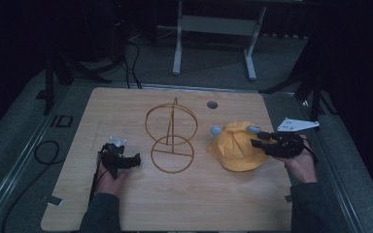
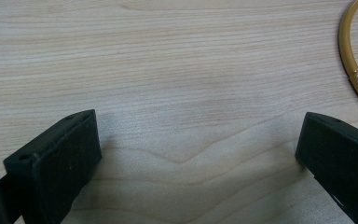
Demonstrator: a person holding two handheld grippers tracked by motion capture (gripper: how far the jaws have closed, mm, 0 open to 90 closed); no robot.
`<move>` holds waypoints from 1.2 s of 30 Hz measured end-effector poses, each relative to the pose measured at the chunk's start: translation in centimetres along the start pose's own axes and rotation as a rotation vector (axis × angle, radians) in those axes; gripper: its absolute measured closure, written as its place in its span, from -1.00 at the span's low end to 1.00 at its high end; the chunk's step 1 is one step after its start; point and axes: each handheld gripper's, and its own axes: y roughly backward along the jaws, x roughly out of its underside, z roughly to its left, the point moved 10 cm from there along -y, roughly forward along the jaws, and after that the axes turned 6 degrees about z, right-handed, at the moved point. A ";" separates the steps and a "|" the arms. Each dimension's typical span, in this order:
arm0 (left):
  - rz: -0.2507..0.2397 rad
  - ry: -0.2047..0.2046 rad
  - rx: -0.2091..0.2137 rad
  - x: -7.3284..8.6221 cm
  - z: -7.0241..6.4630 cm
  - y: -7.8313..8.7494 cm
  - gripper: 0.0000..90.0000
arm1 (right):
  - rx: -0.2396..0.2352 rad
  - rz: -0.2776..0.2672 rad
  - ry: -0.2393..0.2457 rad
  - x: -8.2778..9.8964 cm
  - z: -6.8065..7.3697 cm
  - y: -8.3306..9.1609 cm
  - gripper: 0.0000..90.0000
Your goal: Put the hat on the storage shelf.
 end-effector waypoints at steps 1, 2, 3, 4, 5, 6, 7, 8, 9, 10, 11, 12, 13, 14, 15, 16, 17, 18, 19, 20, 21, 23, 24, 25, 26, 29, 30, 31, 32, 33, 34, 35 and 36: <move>0.000 0.000 0.000 0.0 0.0 0.0 -1.00 | -0.002 -0.006 0.001 0.0 0.0 0.3 0.20; 0.000 0.000 0.000 0.0 0.0 0.0 -1.00 | -0.004 -0.014 0.008 -0.1 0.1 0.6 0.20; 0.000 0.000 0.000 0.0 0.0 0.0 -1.00 | -0.001 -0.015 0.013 -0.2 0.1 0.7 0.20; 0.000 0.000 0.000 0.0 0.0 0.0 -1.00 | 0.003 -0.012 0.017 -0.2 0.1 0.8 0.20; 0.001 0.000 0.000 0.0 0.0 0.0 -1.00 | 0.006 -0.010 0.022 -0.3 0.1 0.9 0.21; 0.001 0.000 0.000 0.0 0.0 0.0 -1.00 | 0.011 -0.008 0.029 -0.4 0.0 1.0 0.22; 0.001 0.000 0.000 0.0 0.0 0.0 -1.00 | 0.014 -0.006 0.034 -0.6 0.0 1.1 0.23; 0.001 0.001 0.000 0.0 0.0 0.0 -1.00 | 0.017 -0.001 0.040 -0.7 0.0 1.1 0.24; 0.002 0.000 0.000 0.0 0.0 0.0 -1.00 | 0.022 0.005 0.050 -0.8 0.0 1.0 0.25; 0.002 0.000 0.000 0.0 0.0 0.0 -1.00 | 0.029 0.017 0.055 -0.9 -0.1 0.9 0.26; 0.002 0.000 0.000 0.0 0.0 0.0 -1.00 | 0.034 0.033 0.067 -1.0 -0.1 0.7 0.26; 0.001 0.000 0.000 0.0 0.0 0.0 -1.00 | 0.036 0.044 0.071 -1.1 -0.1 0.5 0.27; 0.002 0.000 0.000 0.0 0.0 0.0 -1.00 | 0.040 0.057 0.077 -1.1 -0.1 0.3 0.27; 0.001 0.000 0.000 0.0 0.0 0.0 -1.00 | 0.044 0.070 0.081 -1.2 -0.2 0.1 0.27; 0.001 0.000 0.000 0.0 0.0 0.0 -1.00 | 0.044 0.083 0.086 -1.2 -0.2 -0.1 0.28; 0.001 -0.001 0.000 0.0 0.0 0.0 -1.00 | 0.046 0.096 0.094 -1.3 -0.3 -0.4 0.28; 0.001 -0.001 0.000 0.0 0.0 0.0 -1.00 | 0.048 0.107 0.100 -1.4 -0.4 -0.5 0.28; 0.001 -0.001 0.000 0.0 0.0 0.0 -1.00 | 0.047 0.115 0.104 -1.4 -0.4 -0.7 0.28; 0.001 -0.001 0.001 0.0 0.0 0.0 -1.00 | 0.048 0.128 0.109 -1.5 -0.5 -0.9 0.28; 0.001 0.001 0.002 0.0 -0.1 0.0 -1.00 | 0.050 0.141 0.114 -1.5 -0.5 -1.1 0.28; 0.001 -0.001 0.000 0.0 0.0 0.0 -1.00 | 0.060 0.160 0.129 -1.6 -0.7 -1.2 0.28; -0.002 0.004 0.001 0.0 -0.1 0.0 -1.00 | 0.067 0.184 0.136 -1.7 -0.9 -1.4 0.28; -0.002 0.004 0.001 0.0 -0.1 0.0 -1.00 | 0.066 0.189 0.137 -1.8 -0.9 -1.5 0.28; -0.002 0.004 0.001 0.0 -0.1 0.0 -1.00 | 0.068 0.197 0.143 -2.0 -1.0 -1.6 0.28; -0.002 0.005 0.001 0.0 -0.1 0.0 -1.00 | 0.068 0.214 0.149 -2.1 -1.0 -1.6 0.28; -0.002 0.002 0.000 0.0 -0.1 0.0 -1.00 | 0.073 0.245 0.169 -2.4 -1.2 -1.9 0.29; -0.002 0.002 0.000 0.0 -0.1 0.0 -1.00 | 0.073 0.264 0.175 -2.5 -1.3 -2.1 0.28; -0.002 0.002 0.000 0.0 -0.1 0.0 -1.00 | 0.072 0.275 0.177 -2.5 -1.4 -2.2 0.27; -0.002 0.002 0.001 0.0 -0.1 0.0 -1.00 | 0.073 0.287 0.182 -2.6 -1.5 -2.3 0.27; -0.002 0.002 0.000 0.0 -0.1 0.0 -1.00 | 0.075 0.301 0.189 -2.7 -1.6 -2.5 0.26; -0.002 0.002 0.001 0.0 -0.1 0.0 -1.00 | 0.075 0.311 0.189 -2.8 -1.7 -2.6 0.26; -0.002 0.002 0.000 0.0 -0.1 0.0 -1.00 | 0.075 0.320 0.195 -2.9 -1.8 -2.9 0.26; -0.002 0.002 0.001 0.0 -0.1 0.0 -1.00 | 0.073 0.329 0.195 -3.0 -1.8 -3.0 0.25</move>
